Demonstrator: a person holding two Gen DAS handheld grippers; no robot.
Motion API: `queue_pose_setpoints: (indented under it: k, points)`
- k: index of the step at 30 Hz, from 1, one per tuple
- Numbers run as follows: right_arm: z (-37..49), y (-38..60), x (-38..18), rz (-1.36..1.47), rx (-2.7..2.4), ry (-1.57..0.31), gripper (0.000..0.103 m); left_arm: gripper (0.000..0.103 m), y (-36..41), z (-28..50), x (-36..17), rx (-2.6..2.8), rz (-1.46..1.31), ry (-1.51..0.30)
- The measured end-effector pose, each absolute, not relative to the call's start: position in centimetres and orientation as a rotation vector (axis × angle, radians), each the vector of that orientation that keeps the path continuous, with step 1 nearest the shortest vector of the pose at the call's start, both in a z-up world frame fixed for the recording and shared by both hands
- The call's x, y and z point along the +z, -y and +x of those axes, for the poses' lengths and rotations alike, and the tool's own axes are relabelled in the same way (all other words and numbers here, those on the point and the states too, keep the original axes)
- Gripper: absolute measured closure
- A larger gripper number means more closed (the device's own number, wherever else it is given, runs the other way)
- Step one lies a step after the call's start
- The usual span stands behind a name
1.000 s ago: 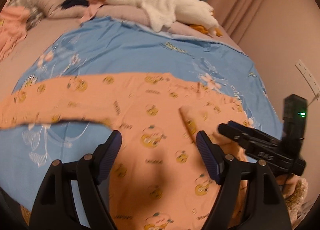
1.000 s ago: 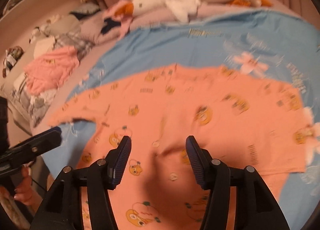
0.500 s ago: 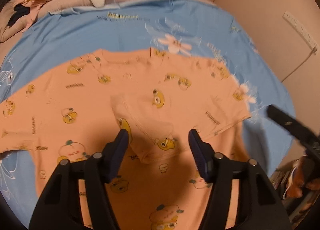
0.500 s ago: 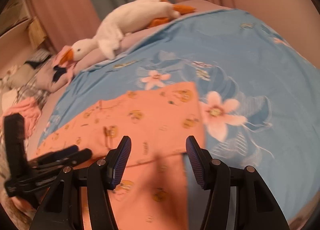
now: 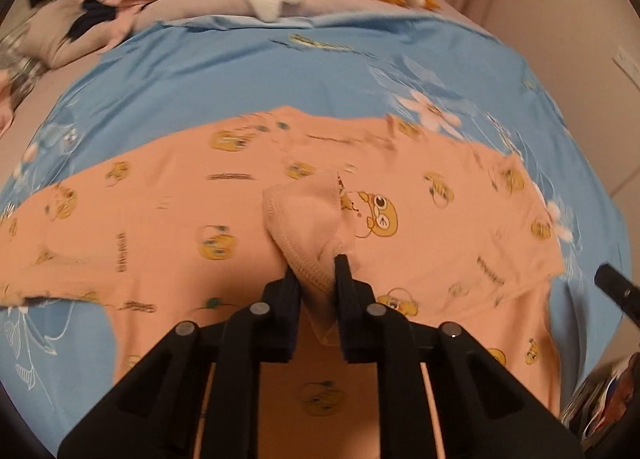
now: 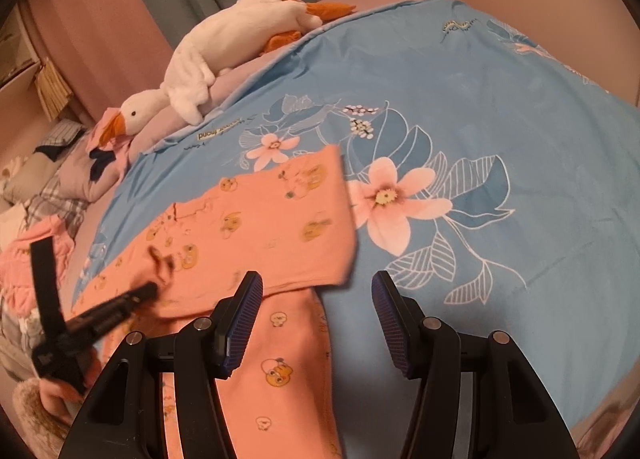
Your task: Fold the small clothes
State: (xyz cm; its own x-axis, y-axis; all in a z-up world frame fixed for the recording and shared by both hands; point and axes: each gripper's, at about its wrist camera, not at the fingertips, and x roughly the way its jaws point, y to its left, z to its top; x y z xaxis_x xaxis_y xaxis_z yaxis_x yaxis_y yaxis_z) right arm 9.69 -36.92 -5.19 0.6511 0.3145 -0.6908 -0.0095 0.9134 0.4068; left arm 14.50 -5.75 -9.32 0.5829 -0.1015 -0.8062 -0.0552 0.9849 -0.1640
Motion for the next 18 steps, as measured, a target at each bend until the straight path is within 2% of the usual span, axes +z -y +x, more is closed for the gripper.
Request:
queue_pose_setpoints:
  k: [9, 13, 18]
  points:
    - [9.7, 37.1, -5.8, 0.389, 0.174, -0.866, 0.046, 0.083, 1.1, 13.5, -9.6, 0.014, -0.340, -0.976]
    - [9.7, 37.0, -5.8, 0.387, 0.173, -0.869, 0.046, 0.077, -0.2, 13.1, -8.9, 0.019, -0.373, -0.955]
    - [9.7, 36.7, -5.9, 0.376, 0.181, -0.875, 0.046, 0.078, -1.8, 12.6, -8.7, 0.077, -0.368, -0.945]
